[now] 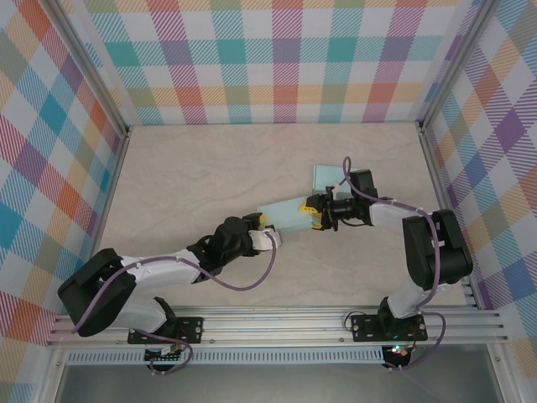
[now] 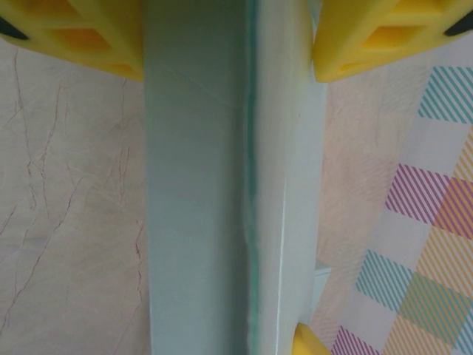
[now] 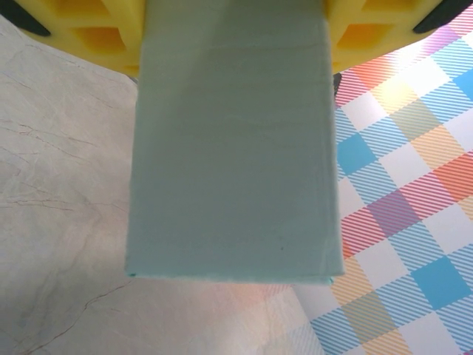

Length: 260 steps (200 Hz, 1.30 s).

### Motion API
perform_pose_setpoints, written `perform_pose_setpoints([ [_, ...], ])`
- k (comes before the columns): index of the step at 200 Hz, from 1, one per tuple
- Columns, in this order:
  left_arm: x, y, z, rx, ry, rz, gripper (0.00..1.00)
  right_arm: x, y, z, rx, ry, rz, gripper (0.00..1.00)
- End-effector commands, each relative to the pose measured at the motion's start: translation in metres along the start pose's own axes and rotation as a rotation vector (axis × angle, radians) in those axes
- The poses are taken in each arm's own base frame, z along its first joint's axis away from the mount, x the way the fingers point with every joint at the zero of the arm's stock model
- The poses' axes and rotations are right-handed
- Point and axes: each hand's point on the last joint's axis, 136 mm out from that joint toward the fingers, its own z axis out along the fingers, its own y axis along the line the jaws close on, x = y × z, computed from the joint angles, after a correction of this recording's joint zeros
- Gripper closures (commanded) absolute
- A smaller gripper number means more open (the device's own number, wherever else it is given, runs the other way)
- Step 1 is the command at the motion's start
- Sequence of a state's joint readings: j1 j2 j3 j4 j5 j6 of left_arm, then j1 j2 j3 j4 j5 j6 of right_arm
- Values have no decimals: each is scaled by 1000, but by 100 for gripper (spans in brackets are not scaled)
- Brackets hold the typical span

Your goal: Fold the paper box

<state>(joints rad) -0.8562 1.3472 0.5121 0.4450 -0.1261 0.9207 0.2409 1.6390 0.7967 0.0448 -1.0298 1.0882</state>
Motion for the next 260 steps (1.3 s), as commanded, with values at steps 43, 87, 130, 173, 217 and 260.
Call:
perform_pose_setpoints([
  [43,-18,3,-9,81,4,-80,62,16,0,-5,26,19,-40,50],
  [87,-10,-14,-35,226,63,-106,61,16,3,-20,92,-60,-104,34],
  [130,-2,-30,-57,423,101,-185,61,13,5,-41,140,-154,-156,33],
  [173,3,-38,-60,605,134,-266,60,18,17,-60,222,-234,-292,36],
  [217,8,-34,-41,702,135,-309,56,29,22,-72,271,-267,-424,42],
  [260,17,-32,-25,789,187,-305,42,39,24,-76,345,-291,-556,44],
])
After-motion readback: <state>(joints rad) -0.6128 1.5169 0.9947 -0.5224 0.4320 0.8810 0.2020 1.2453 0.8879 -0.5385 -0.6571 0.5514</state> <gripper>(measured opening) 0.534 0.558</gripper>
